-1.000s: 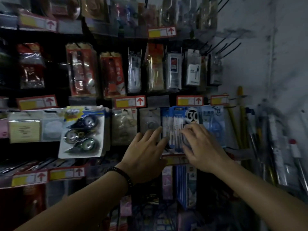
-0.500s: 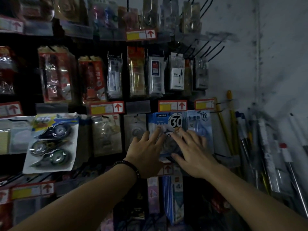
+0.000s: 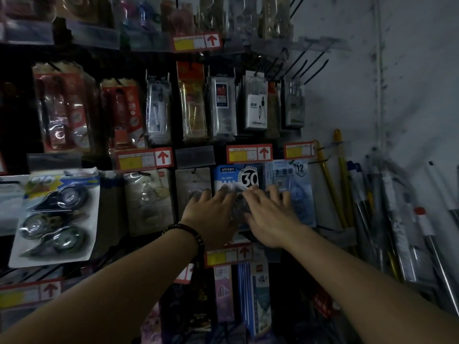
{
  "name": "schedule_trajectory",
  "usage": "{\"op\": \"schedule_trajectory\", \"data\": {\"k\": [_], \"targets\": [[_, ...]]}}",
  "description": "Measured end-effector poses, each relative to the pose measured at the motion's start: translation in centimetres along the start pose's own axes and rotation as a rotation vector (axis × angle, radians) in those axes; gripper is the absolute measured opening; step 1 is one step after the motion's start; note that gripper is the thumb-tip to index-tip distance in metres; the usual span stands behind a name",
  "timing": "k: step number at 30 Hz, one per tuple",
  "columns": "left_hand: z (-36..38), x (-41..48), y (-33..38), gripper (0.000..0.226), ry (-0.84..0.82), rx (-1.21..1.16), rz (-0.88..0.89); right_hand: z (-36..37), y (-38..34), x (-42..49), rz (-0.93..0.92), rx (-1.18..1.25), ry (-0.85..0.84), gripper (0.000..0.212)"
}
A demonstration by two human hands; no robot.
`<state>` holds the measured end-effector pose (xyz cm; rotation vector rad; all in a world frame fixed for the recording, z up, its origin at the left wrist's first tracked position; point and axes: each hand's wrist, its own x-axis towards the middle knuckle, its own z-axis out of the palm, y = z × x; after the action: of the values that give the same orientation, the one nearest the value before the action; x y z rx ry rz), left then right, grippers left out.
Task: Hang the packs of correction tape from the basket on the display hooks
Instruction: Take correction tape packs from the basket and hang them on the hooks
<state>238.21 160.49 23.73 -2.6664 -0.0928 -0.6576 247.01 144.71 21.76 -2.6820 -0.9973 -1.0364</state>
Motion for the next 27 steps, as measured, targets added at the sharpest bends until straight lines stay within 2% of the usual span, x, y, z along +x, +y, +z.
{"op": "schedule_trajectory", "data": {"k": [5, 10, 14, 18, 24, 27], "targets": [[0.0, 0.2, 0.1, 0.079, 0.014, -0.007, 0.005, -0.2, 0.0, 0.0, -0.020, 0.001, -0.011, 0.057], [-0.6, -1.0, 1.6, 0.073, 0.060, 0.004, 0.028, -1.2, 1.2, -2.1, -0.065, 0.072, 0.123, 0.053], [-1.7, -2.0, 4.6, 0.059, 0.166, -0.006, 0.167, -2.0, 3.5, -5.0, 0.004, 0.060, 0.198, 0.051], [-1.9, -1.9, 7.6, 0.063, 0.192, -0.005, 0.256, -2.2, 6.3, -7.3, 0.135, 0.089, 0.212, 0.058], [-0.6, 0.2, 9.8, 0.080, 0.087, 0.081, 0.236, -0.5, 9.2, -8.2, 0.139, 0.247, 0.119, 0.076], [0.4, 1.2, 10.0, 0.077, 0.084, 0.075, 0.217, 0.7, 9.9, -8.1, 0.125, 0.246, 0.054, 0.081]]}}
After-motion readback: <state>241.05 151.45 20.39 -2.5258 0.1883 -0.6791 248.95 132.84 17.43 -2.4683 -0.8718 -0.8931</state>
